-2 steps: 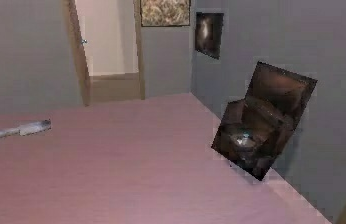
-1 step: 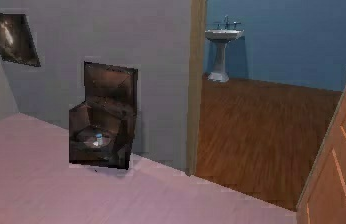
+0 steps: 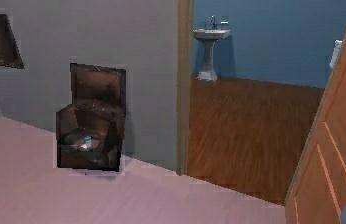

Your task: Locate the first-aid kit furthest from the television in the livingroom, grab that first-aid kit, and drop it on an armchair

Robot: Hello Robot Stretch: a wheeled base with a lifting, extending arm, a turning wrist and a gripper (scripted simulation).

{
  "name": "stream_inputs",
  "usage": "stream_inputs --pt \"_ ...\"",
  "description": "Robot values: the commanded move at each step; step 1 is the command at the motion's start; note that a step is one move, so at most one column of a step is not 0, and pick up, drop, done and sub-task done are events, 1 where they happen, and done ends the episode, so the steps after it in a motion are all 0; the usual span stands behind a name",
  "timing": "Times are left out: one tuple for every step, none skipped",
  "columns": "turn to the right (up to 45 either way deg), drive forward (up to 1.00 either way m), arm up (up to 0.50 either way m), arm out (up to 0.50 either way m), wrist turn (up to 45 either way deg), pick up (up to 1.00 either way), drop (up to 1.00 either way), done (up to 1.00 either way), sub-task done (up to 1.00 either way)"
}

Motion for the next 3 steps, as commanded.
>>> stream_inputs --pt "0.0 0.40 0.00 0.00 0.0 0.00 0.00 0.00 0.00" --pt "-6.0 0.00 0.00 0.00 0.0 0.00 0.00 0.00 0.00" --pt "0.0 0.55 0.00 0.00 0.0 0.00 0.00 0.00 0.00"
